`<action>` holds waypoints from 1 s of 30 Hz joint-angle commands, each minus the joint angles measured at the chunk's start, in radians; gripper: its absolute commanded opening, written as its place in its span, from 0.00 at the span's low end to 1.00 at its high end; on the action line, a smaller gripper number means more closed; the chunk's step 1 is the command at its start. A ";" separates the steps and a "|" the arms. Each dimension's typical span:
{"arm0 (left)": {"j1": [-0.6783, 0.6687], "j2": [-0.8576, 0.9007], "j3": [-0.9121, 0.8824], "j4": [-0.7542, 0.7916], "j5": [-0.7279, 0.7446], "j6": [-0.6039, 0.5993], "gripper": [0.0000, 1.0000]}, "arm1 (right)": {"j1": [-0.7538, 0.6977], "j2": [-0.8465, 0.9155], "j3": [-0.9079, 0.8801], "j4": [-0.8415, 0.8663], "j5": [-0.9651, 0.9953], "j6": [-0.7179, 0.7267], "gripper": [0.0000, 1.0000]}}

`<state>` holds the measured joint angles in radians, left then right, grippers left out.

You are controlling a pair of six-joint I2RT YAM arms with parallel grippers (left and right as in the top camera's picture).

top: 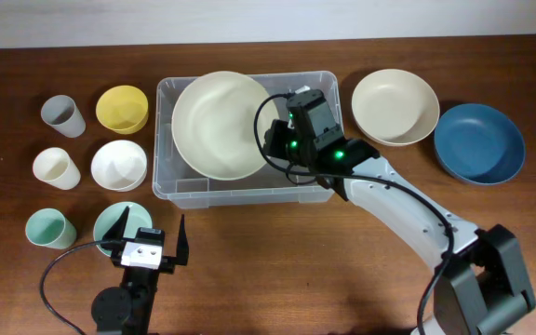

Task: Pack container
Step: 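Carry the cream bowl left over the clear bin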

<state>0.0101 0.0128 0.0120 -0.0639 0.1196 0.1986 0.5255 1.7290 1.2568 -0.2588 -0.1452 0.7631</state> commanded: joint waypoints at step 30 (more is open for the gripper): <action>0.006 -0.006 -0.003 -0.005 0.000 0.009 1.00 | 0.038 0.190 0.027 0.119 0.010 0.040 0.05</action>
<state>0.0101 0.0128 0.0120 -0.0639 0.1196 0.1986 0.5564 1.8965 1.2572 -0.1516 -0.1154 0.7902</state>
